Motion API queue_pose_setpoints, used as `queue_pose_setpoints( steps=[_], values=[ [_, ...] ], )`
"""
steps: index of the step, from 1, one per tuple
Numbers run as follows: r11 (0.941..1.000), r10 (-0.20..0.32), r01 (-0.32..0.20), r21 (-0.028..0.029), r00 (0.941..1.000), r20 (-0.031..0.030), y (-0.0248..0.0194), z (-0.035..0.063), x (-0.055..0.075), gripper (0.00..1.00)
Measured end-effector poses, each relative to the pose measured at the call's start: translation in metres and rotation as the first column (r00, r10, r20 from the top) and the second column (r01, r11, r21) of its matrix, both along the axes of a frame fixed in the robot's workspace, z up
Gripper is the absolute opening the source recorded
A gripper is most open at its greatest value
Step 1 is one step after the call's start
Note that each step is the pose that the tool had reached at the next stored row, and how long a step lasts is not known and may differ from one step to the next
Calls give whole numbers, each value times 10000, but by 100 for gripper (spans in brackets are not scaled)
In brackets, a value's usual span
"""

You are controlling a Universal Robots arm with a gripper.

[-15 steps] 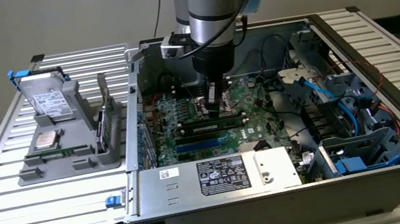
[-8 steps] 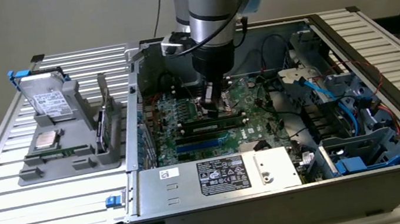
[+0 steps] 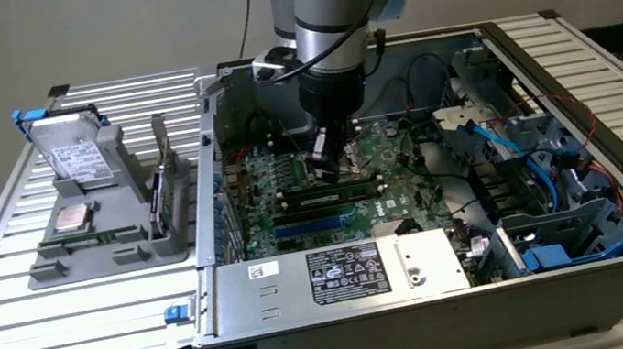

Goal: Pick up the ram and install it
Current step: 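Press down the ram until it locks into place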

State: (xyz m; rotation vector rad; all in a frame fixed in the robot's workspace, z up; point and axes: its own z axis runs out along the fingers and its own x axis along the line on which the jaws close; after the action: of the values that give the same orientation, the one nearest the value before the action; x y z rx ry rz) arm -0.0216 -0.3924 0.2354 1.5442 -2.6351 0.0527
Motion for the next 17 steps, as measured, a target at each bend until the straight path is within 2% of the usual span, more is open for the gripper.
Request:
queue_pose_setpoints(
  steps=[5,7,9,12,14,17],
  values=[
    [9973,-729,729,0,9973,0,0,0,0,11],
    [9955,-943,943,3,9955,27,0,-1,0,11],
    [9941,-1088,1088,13,9940,128,-1,0,0,11],
    [9914,-1306,1306,48,9907,388,1,-1,0,11],
    [9892,-1468,1466,66,9878,529,2,-1,0,11],
    [9837,-1798,1797,78,9819,601,2,-1,0,11]
  ],
)
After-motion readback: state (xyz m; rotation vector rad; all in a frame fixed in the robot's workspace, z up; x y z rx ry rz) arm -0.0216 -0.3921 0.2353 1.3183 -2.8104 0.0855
